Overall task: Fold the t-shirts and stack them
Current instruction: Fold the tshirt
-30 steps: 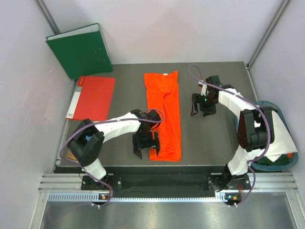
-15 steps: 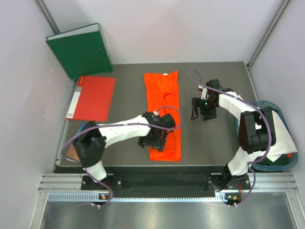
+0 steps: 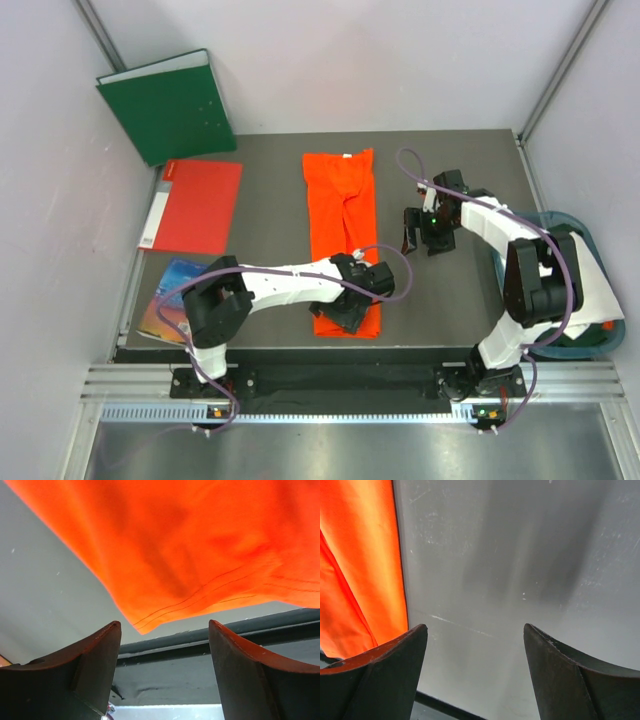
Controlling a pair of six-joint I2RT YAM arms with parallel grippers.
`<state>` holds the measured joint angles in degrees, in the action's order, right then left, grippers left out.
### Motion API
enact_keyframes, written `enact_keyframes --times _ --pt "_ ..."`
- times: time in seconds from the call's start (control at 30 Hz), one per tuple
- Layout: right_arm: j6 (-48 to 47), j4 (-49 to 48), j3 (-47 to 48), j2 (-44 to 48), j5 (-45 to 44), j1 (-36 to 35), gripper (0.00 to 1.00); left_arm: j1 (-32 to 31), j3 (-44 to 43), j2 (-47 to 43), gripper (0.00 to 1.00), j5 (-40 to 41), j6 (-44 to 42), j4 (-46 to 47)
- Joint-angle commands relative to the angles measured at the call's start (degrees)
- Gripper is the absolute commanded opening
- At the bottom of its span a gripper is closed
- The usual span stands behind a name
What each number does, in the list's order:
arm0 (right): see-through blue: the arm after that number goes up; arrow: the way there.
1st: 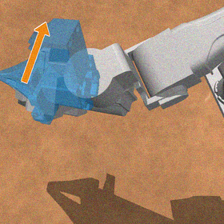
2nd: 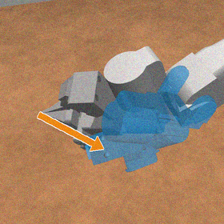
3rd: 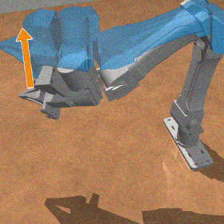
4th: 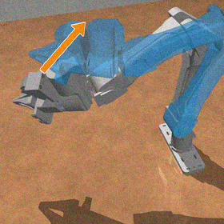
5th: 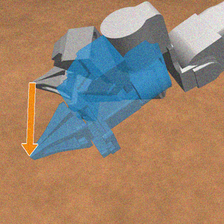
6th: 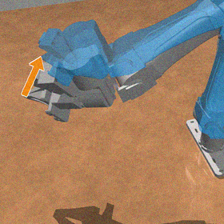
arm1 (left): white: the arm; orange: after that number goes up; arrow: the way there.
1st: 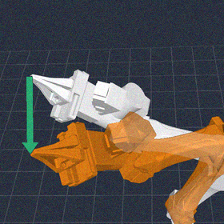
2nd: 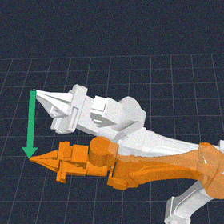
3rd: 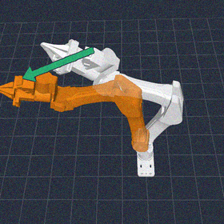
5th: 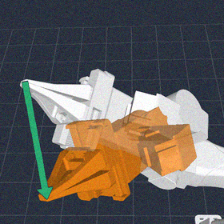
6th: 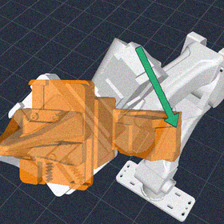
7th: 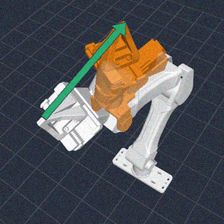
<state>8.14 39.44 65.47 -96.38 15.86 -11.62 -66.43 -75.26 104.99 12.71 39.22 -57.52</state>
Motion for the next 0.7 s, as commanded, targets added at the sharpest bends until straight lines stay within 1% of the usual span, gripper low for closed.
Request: enact_keyframes --times 0.0,0.03,0.07,0.13,0.2,0.27,0.3,0.37,0.4,0.53,0.67 --pt "-0.3 -1.1 -1.0 3.2 0.6 -0.6 0.78 -1.2 -2.8 2.1 0.72 1.4 -1.9 1.8" --pt "-0.3 -1.2 -1.0 3.3 0.7 -0.6 0.78 -1.2 -2.8 2.3 0.71 1.4 -2.0 2.1" --pt "-0.2 -1.4 -1.2 3.3 0.7 -0.6 0.78 -1.2 -2.8 3.0 0.67 1.4 -2.1 2.5" --pt "-0.2 -1.3 -1.3 3.1 0.8 -0.5 0.78 -1.2 -2.7 3.7 0.63 1.7 -2.2 2.8" --pt "-0.2 -1.4 -1.1 3.0 1.0 -0.6 0.78 -1.2 -2.9 4.9 0.56 2.6 -2.4 3.1" --pt "-0.2 -1.2 -0.9 3.0 1.0 -0.6 0.78 -1.2 -2.9 5.7 0.52 3.5 -2.3 3.2" --pt "-0.2 -1.3 -0.8 3.0 1.2 -0.6 0.79 -1.2 -3.0 5.9 0.46 3.9 -2.3 3.3" --pt "-0.4 -1.1 -0.7 2.8 1.3 -0.6 0.79 -1.2 -3.3 5.8 0.38 4.8 -2.1 3.2" --pt "-0.4 -1.2 -0.8 2.7 1.3 -0.6 0.79 -1.2 -3.6 5.8 0.26 4.9 -2.1 3.2" --pt "-0.3 -1.6 -1.1 2.5 1.5 -0.6 0.79 -1.2 -4.2 5.1 0.01 5.3 -1.7 1.7" --pt "-0.2 -1.6 -1.0 2.2 1.6 -0.6 0.79 -1.2 -3.7 3.4 0.00 5.9 -1.2 0.4"
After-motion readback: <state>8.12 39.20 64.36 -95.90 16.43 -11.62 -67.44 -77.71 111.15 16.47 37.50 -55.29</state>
